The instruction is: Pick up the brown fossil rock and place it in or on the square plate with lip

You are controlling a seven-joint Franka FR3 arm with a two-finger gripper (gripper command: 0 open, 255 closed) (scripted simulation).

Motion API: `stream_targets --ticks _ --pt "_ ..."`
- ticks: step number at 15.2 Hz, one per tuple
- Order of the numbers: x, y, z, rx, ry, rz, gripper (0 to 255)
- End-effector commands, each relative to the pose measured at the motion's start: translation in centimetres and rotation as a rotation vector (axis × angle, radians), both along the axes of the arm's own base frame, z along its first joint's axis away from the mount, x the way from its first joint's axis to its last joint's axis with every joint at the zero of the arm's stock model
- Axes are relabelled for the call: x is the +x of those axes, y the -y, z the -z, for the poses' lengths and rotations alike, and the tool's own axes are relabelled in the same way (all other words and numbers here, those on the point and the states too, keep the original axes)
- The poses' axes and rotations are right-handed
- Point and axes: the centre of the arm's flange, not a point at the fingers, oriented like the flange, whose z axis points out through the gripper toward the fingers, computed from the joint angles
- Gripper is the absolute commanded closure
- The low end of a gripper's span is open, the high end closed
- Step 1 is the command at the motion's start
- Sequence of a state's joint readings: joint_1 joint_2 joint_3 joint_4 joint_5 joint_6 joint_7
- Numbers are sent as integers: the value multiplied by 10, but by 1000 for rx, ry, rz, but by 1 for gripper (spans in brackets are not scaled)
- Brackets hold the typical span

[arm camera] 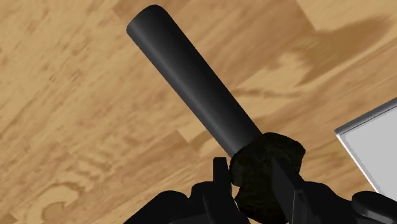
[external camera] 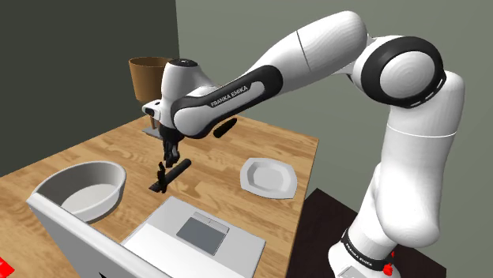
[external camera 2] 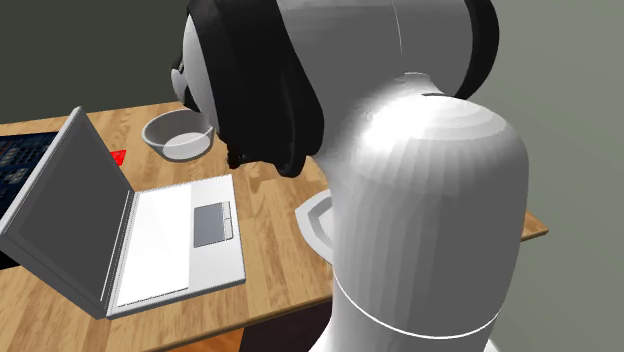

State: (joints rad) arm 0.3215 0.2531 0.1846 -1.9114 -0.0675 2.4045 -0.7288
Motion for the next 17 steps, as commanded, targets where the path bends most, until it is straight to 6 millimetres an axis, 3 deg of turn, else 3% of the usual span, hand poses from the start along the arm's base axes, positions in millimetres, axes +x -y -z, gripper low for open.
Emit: stream_targets --ticks 1,4,5,6,12,13,17 --pt "-1 -1 -11 0 0 0 255" --pt "-23 32 -11 0 0 0 255" --pt "-16 21 -11 0 0 0 255" --pt "-16 21 -11 0 0 0 0" --pt "18 -74 -20 -125 -111 -48 0" --pt "21 -82 -21 -136 -121 -52 0" --pt "22 -82 1 -136 -121 -52 0"
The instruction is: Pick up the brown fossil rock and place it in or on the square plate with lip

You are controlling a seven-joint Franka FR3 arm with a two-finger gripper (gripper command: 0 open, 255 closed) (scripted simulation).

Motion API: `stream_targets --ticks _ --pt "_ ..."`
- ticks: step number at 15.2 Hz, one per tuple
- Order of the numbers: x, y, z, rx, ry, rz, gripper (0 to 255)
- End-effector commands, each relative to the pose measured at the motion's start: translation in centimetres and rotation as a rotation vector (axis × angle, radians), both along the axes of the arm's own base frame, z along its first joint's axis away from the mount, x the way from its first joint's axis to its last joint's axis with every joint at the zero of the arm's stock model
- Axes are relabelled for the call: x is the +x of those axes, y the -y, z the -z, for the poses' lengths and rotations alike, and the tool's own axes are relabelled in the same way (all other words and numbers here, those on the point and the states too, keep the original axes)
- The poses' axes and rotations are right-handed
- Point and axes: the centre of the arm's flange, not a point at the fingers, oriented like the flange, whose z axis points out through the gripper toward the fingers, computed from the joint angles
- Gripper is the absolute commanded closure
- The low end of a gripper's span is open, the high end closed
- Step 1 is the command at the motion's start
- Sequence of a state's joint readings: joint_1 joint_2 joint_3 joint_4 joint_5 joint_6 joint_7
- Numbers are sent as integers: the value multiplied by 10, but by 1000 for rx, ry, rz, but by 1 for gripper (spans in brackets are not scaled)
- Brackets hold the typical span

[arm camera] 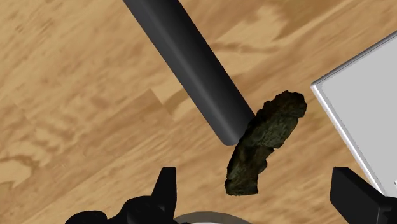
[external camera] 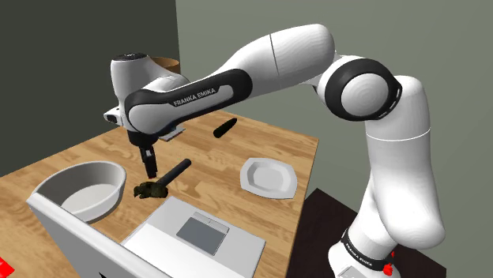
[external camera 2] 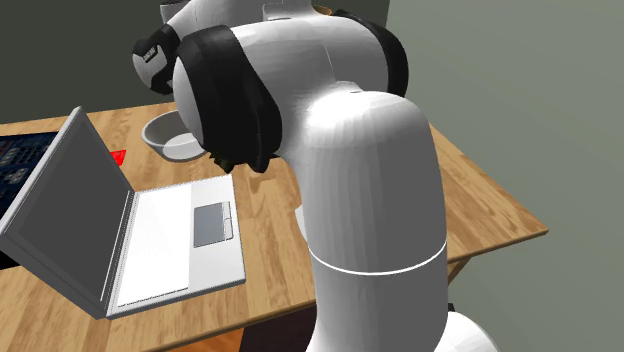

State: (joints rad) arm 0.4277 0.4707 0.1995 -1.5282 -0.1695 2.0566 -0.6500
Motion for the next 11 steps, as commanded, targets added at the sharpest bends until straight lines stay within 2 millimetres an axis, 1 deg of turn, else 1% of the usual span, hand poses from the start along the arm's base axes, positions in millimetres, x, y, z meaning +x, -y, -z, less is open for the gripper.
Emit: stream_targets --ticks 1,4,11 --pt "2 0 11 -1 -1 0 0" --pt "3 0 24 -1 -1 0 0" --pt "3 0 24 -1 -1 0 0"
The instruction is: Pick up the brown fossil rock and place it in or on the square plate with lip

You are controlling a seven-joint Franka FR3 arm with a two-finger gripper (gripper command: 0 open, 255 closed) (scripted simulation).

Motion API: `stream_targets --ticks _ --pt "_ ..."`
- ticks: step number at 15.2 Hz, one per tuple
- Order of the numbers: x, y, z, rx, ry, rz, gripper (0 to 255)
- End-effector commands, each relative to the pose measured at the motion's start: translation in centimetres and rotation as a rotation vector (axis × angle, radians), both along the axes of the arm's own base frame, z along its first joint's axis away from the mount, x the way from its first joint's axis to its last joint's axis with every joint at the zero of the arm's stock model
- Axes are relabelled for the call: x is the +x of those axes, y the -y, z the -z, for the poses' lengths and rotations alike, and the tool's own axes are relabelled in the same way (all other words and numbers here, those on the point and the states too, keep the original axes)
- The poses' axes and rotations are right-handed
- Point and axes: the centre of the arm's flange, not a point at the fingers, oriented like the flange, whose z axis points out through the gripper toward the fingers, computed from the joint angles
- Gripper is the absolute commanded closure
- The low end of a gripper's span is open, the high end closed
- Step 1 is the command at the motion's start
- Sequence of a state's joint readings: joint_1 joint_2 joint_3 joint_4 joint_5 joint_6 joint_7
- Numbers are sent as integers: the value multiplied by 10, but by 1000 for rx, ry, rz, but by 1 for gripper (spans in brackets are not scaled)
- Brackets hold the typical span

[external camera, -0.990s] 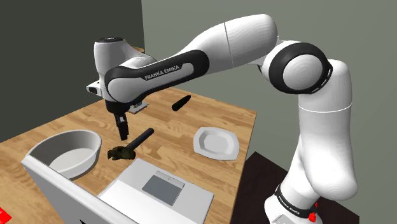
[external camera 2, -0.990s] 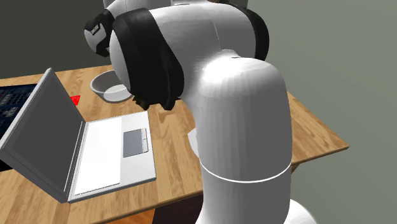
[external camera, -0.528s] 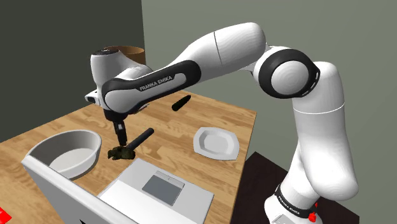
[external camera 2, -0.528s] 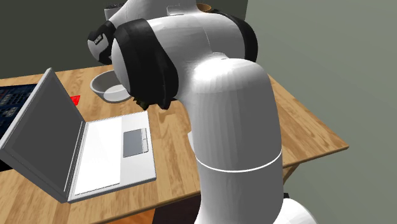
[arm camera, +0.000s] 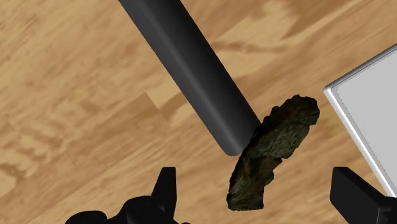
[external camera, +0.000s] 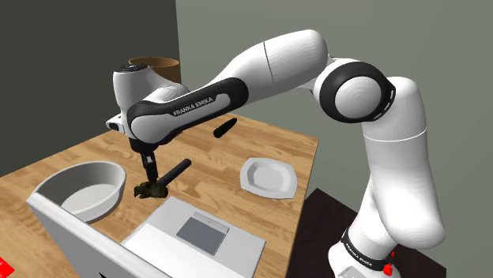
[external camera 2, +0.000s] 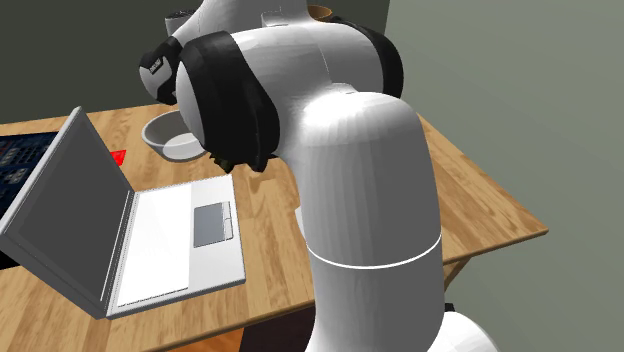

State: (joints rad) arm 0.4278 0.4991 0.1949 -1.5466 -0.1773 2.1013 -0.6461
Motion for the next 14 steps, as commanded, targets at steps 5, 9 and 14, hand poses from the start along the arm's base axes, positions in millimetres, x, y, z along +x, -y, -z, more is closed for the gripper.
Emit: stream_targets --ticks 5,9,14 --pt "0 0 0 0 0 0 255" --pt "0 0 0 0 0 0 255" --pt "-27 -84 28 -286 153 386 0"
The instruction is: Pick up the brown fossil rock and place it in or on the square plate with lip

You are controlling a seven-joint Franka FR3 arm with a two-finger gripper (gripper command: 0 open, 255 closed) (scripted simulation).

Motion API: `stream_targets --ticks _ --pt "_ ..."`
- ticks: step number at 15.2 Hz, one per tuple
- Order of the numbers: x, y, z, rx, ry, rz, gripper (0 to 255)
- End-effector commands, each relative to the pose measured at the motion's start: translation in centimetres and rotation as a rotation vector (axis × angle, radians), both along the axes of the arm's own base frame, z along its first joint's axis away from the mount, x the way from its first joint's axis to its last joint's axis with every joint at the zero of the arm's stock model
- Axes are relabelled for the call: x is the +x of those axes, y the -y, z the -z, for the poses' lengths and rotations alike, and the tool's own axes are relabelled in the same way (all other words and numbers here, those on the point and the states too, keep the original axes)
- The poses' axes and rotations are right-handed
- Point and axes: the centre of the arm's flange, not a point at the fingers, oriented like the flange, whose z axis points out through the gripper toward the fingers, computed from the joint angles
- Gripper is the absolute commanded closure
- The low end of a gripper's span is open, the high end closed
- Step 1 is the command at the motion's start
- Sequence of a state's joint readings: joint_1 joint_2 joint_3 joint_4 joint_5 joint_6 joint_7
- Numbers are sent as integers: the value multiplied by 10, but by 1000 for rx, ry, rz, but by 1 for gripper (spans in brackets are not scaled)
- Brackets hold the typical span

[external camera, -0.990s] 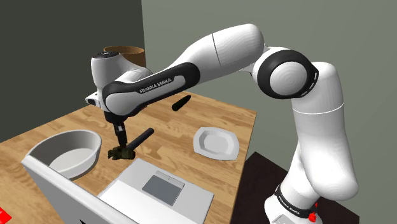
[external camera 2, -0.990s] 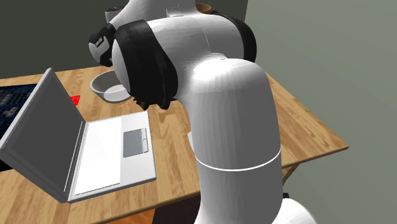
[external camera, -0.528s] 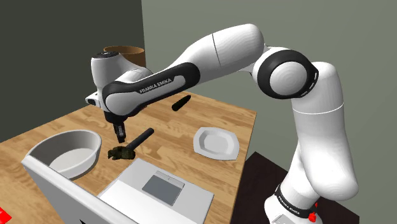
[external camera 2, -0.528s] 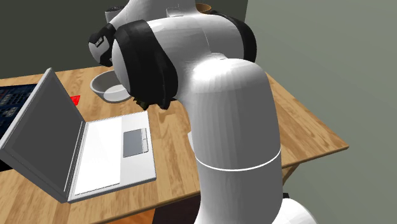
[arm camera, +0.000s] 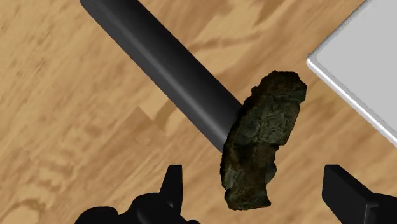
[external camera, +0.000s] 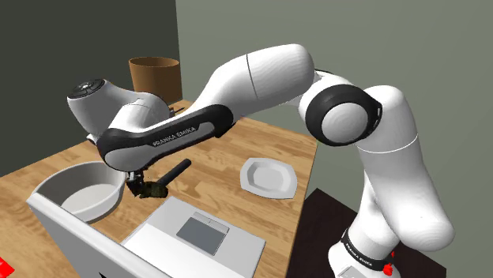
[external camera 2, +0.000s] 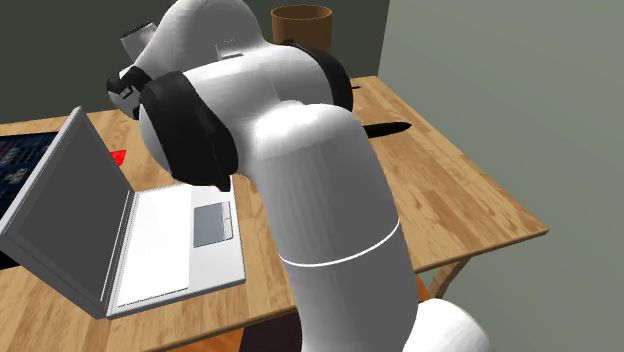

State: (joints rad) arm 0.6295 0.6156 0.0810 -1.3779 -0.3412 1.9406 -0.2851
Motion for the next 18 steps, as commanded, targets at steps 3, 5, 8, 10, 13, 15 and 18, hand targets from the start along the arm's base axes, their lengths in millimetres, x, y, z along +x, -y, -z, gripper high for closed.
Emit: stream_targets --ticks 3,5,8,10,13,15,18 --pt "-9 -32 25 -137 95 215 0" --pt "-8 -28 35 -137 95 215 0" --pt "-4 -21 52 -137 95 215 0" --pt "-4 -21 52 -137 95 215 0" --pt "-4 -21 52 -137 95 215 0" --pt "-4 -21 52 -137 95 215 0" --pt "-4 -21 52 -137 95 215 255"
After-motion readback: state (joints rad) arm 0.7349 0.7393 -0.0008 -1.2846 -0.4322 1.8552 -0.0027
